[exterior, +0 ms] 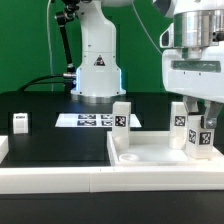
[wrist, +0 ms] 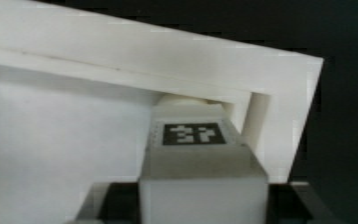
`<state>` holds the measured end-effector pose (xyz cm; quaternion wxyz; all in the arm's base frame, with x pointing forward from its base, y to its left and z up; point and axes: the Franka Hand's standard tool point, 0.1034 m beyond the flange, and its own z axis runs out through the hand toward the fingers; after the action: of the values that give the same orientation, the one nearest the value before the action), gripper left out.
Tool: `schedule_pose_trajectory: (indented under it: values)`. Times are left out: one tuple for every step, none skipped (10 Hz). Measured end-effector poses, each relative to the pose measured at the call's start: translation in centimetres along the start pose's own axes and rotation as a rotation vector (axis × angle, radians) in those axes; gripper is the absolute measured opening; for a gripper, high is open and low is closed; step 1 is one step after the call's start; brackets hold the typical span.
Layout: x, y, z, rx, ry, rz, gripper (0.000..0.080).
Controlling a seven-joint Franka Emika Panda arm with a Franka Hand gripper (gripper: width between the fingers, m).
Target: Assemble square table
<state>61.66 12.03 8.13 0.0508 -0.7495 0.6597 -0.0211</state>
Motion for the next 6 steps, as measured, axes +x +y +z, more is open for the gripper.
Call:
schedule_pose_trajectory:
  values:
    - [0.01, 0.00, 0.00, 0.000, 0.000, 0.018, 0.0291]
    - [-0.01, 0.00, 0.00, 0.000, 0.000, 0.009, 0.0291]
    - [-0.02, 0.00, 0.01, 0.000, 0.000, -0.012, 0.0374]
    - [-0.02, 0.03, 0.02, -0.002, -0.001, -0.047, 0.0510]
    - [-0.10, 0.25, 0.05, -0.022, -0.003, -0.087, 0.0510]
    - [-0.26, 0.39, 0.05, -0.038, -0.008, -0.166, 0.0624]
